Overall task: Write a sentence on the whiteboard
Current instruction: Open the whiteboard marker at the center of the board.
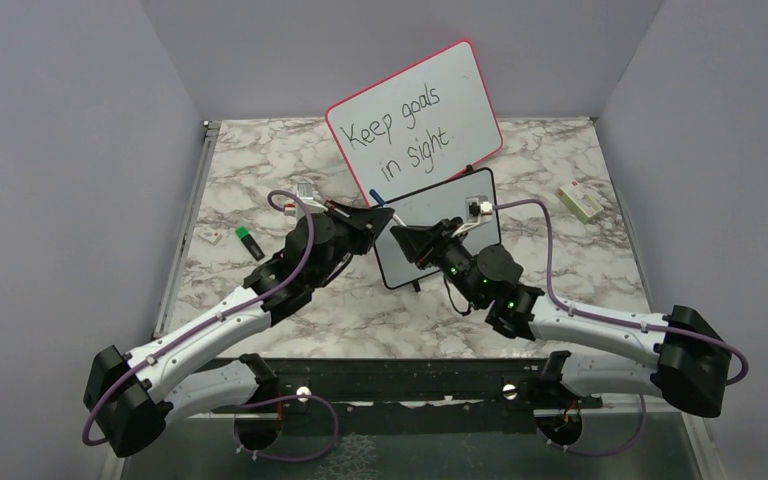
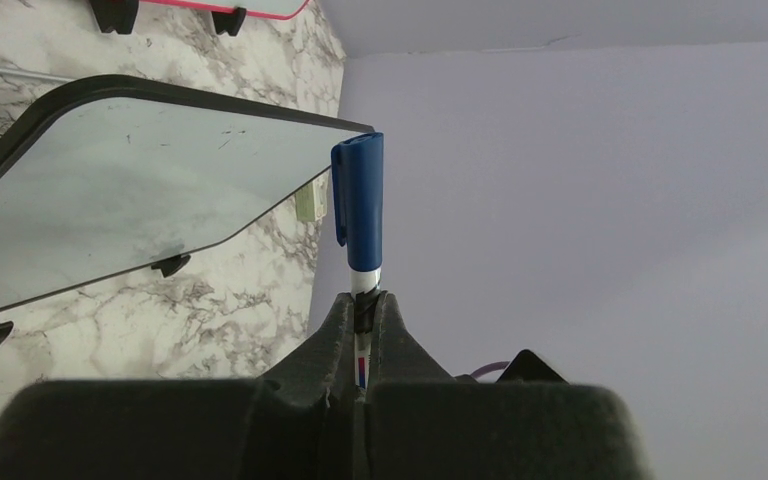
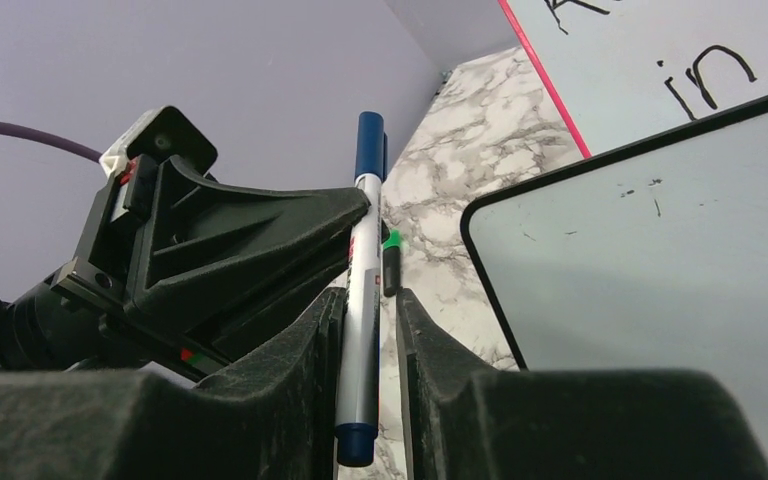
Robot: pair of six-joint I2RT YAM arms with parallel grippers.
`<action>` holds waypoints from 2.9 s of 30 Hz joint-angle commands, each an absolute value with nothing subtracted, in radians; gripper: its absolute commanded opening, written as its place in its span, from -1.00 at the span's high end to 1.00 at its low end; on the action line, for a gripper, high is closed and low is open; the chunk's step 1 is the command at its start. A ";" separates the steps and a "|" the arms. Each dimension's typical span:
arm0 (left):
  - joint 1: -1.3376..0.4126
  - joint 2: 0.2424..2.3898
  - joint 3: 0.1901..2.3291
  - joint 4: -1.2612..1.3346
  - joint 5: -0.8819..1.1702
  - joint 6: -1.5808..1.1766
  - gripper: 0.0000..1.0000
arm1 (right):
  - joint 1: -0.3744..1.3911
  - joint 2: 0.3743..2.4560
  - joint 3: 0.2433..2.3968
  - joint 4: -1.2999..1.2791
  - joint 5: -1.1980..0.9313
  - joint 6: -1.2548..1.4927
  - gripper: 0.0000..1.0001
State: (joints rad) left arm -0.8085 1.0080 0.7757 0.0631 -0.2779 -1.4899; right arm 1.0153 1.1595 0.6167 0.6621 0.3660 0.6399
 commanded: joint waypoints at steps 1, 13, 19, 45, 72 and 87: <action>-0.818 0.993 0.744 0.104 -0.278 -1.556 1.00 | 1.019 1.134 0.580 0.740 0.423 0.653 0.39; -0.822 0.989 0.726 0.120 -0.278 -1.590 1.00 | 1.020 1.129 0.575 0.743 0.450 0.662 0.35; -0.822 1.001 0.723 0.132 -0.264 -1.590 1.00 | 1.020 1.126 0.572 0.741 0.443 0.658 0.72; -0.821 0.735 0.834 -0.210 -0.154 -0.143 -0.64 | 0.973 0.791 0.783 -0.081 0.142 0.368 0.99; -0.822 0.875 0.909 -0.315 0.595 0.358 0.05 | 0.973 0.806 0.958 -0.373 -0.269 -0.043 0.99; -0.821 0.922 0.917 -0.330 0.664 0.383 0.17 | 0.973 0.826 0.973 -0.377 -0.293 -0.070 0.99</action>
State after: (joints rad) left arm -0.8204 0.9112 0.8772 -0.3313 0.6209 0.3634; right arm 0.9752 0.8246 0.9318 -0.3656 -0.2600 -0.0544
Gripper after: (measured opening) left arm 0.426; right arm 0.157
